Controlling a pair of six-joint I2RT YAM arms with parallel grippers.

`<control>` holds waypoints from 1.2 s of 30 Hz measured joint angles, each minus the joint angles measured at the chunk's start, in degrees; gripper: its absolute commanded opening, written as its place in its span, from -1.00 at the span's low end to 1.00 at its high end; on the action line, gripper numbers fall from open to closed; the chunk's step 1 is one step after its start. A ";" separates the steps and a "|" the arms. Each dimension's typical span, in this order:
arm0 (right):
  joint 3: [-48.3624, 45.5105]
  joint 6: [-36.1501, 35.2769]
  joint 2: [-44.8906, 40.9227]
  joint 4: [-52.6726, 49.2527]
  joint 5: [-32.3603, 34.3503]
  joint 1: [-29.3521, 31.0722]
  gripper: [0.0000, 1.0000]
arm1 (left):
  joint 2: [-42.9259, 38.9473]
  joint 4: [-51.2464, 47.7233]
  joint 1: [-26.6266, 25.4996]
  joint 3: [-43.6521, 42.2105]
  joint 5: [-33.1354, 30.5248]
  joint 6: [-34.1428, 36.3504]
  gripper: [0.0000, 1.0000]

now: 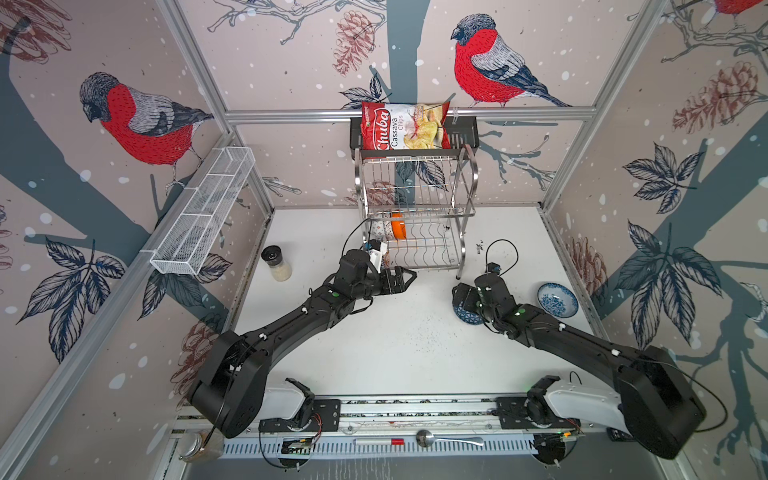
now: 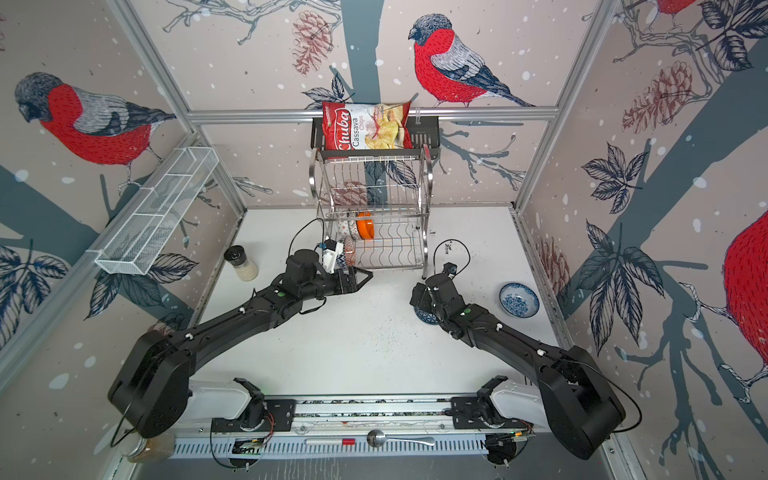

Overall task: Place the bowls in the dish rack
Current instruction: 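Grasp the rim of the blue triangle-patterned bowl with the right gripper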

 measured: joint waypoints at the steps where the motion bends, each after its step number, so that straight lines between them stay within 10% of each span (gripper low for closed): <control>1: -0.02 -0.17 0.24 -0.22 -0.33 0.20 0.85 | 0.00 -0.02 0.00 0.00 0.00 0.00 0.96; 12: 4.42 -1.70 9.73 -0.98 -0.31 6.78 0.49 | -0.17 -0.15 0.70 -0.37 0.22 -0.46 0.96; 26: 5.53 -1.90 13.25 -2.10 2.97 7.91 -0.53 | -0.57 -0.68 1.53 -0.68 0.61 -1.36 0.96; 36: 5.90 -3.23 12.02 -0.24 3.32 8.02 -0.70 | -0.48 -0.83 1.68 -0.68 0.70 -1.38 0.96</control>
